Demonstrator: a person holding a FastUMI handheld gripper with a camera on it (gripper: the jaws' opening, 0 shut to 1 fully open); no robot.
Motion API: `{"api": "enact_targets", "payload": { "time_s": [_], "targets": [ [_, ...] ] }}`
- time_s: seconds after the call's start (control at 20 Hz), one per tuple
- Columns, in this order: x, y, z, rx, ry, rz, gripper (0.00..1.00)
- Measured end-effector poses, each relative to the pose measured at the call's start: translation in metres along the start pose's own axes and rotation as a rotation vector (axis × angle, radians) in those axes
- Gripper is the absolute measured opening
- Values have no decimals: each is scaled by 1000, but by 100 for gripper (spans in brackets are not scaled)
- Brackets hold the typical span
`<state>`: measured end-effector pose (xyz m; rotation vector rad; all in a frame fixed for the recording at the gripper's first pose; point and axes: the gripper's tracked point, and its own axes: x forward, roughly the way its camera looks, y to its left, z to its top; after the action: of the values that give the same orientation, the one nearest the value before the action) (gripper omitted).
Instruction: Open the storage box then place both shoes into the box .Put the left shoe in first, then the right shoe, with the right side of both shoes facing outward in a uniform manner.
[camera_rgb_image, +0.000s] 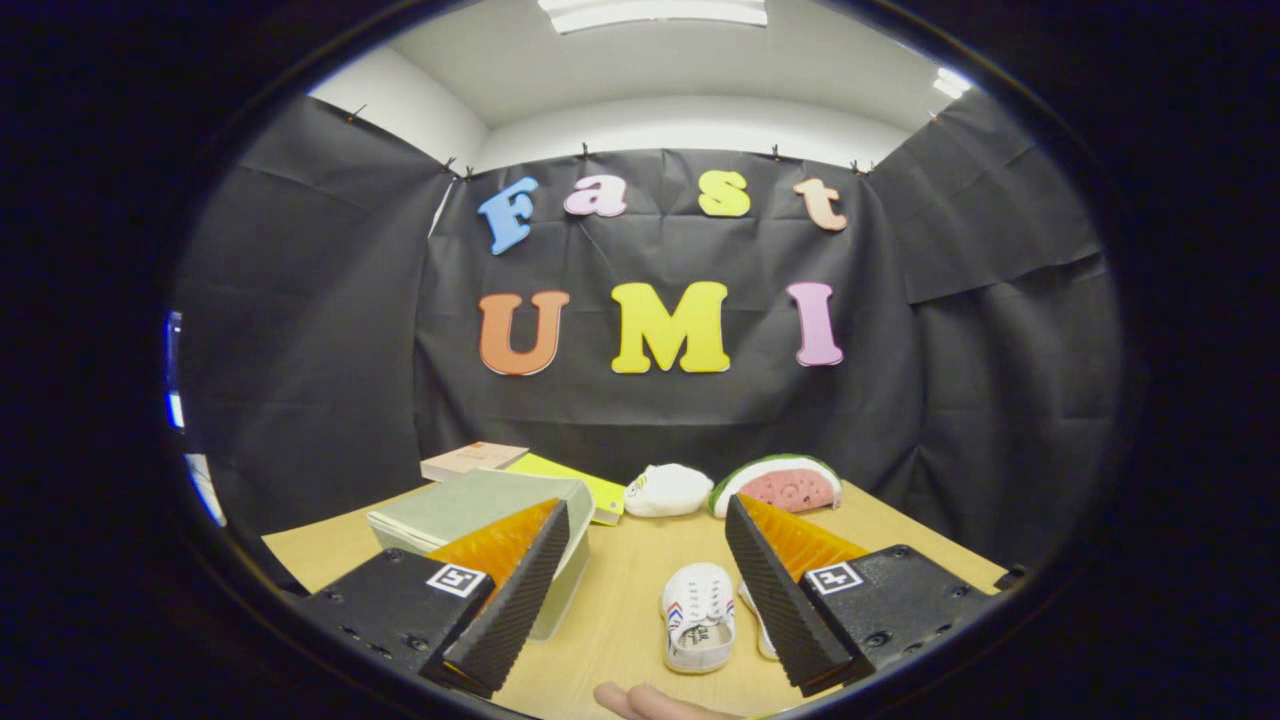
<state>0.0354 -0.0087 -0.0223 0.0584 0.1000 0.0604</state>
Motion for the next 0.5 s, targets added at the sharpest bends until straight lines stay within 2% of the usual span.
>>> {"api": "enact_targets", "payload": {
  "time_s": [0.3,0.5],
  "targets": [
    [36,-6,-3,52,100,1,100],
    [62,-4,-1,124,221,25,100]
  ]
}}
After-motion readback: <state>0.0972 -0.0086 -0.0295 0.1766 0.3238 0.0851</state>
